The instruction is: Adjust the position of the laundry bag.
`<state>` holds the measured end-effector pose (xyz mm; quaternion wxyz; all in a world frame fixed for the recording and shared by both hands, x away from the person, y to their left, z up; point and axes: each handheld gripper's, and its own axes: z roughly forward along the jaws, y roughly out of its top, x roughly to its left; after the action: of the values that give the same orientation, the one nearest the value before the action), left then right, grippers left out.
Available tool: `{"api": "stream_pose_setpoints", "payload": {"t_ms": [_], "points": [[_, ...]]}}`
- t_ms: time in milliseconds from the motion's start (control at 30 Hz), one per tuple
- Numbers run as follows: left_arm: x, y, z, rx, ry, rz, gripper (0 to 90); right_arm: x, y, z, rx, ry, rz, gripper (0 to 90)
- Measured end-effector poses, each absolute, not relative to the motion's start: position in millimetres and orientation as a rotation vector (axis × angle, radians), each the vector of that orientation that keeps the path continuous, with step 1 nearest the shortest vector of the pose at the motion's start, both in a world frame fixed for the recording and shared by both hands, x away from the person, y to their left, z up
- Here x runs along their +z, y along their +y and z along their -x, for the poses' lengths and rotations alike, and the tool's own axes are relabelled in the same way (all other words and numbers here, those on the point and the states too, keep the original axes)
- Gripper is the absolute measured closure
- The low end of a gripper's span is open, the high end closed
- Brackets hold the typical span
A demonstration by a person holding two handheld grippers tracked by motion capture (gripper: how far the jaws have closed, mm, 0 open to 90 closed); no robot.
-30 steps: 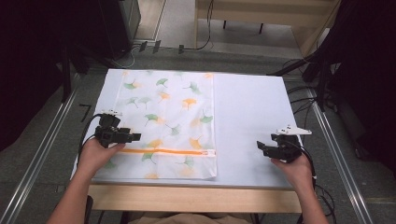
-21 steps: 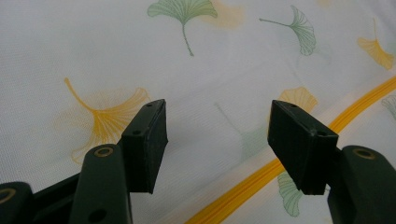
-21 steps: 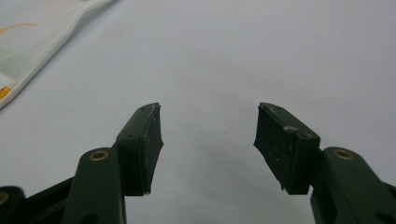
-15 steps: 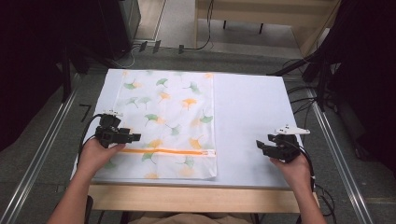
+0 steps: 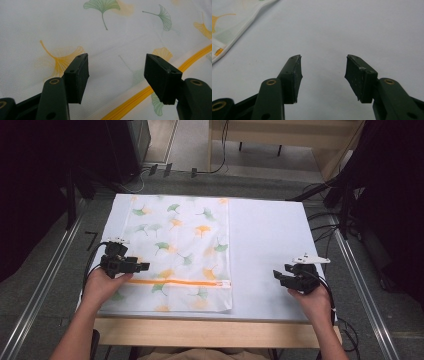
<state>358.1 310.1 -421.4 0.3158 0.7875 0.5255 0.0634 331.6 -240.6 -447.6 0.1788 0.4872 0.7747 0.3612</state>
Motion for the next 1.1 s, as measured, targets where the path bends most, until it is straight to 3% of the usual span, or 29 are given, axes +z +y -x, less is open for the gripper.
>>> {"api": "stream_pose_setpoints", "payload": {"t_ms": [633, 1100], "points": [[-419.6, 334.1, -343.3, 0.184, 1.443, -2.020, 36.9, -445.0, -210.7, -349.5, 1.047, 2.256, -1.293, 46.9], [-420.2, 368.8, -358.0, 0.279, 1.545, -2.015, 35.5, -441.4, -174.7, -366.7, 1.084, 2.305, -1.278, 45.7]]}}
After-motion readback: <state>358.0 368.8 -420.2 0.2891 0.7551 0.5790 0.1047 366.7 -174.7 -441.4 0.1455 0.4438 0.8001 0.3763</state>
